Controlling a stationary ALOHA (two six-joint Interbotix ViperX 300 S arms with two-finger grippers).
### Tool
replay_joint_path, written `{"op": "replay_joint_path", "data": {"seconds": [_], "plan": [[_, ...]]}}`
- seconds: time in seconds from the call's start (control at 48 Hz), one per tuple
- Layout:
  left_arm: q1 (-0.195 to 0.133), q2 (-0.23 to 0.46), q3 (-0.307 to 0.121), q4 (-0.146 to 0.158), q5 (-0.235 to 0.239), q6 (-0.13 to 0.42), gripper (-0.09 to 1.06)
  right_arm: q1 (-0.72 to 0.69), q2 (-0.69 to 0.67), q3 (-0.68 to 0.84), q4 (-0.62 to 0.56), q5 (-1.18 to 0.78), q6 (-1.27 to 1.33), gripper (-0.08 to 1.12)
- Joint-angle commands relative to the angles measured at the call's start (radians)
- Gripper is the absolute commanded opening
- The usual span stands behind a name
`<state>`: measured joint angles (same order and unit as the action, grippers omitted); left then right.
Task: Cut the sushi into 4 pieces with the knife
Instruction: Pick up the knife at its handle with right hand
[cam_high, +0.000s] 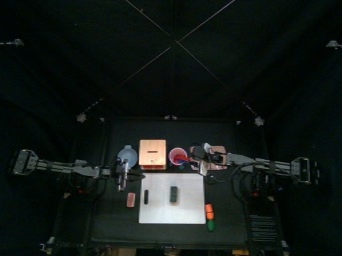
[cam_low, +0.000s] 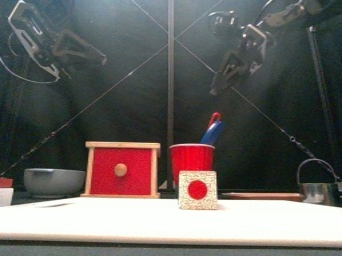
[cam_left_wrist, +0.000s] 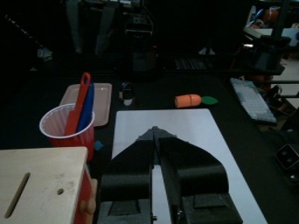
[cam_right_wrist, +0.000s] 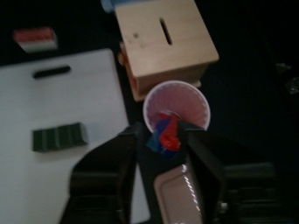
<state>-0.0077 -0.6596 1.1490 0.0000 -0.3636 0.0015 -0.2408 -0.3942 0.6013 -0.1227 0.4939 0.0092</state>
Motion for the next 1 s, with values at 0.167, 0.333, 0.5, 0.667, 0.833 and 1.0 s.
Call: {"op": "replay_joint_path", "data": {"seconds": [0.167, 0.333, 0.5, 0.667, 0.833, 1.0], "plan": [[-0.002, 0.002, -0.005, -0.002, -0.011, 0.0, 0.49, 0.051, 0.11, -0.143, -0.152, 0.229, 0.003, 0.89], [0.0, 0.002, 0.002, -0.002, -0.009, 0.0, 0.49, 0.051, 0.138, -0.163, -0.192, 0.245, 0.003, 0.89], [0.0, 0.002, 0.006, -0.002, -0.009, 0.0, 0.49, 0.048, 0.158, -0.172, -0.213, 0.258, -0.002, 0.89], [0.006, 0.002, 0.011, -0.002, -0.011, 0.0, 0.49, 0.048, 0.183, -0.193, -0.247, 0.275, -0.002, 0.89], [0.006, 0.002, 0.014, -0.002, -0.011, 0.0, 0.49, 0.048, 0.212, -0.219, -0.282, 0.298, -0.005, 0.89], [0.006, 0.002, 0.021, -0.002, -0.009, 0.0, 0.49, 0.048, 0.236, -0.244, -0.293, 0.324, -0.011, 0.89]]}}
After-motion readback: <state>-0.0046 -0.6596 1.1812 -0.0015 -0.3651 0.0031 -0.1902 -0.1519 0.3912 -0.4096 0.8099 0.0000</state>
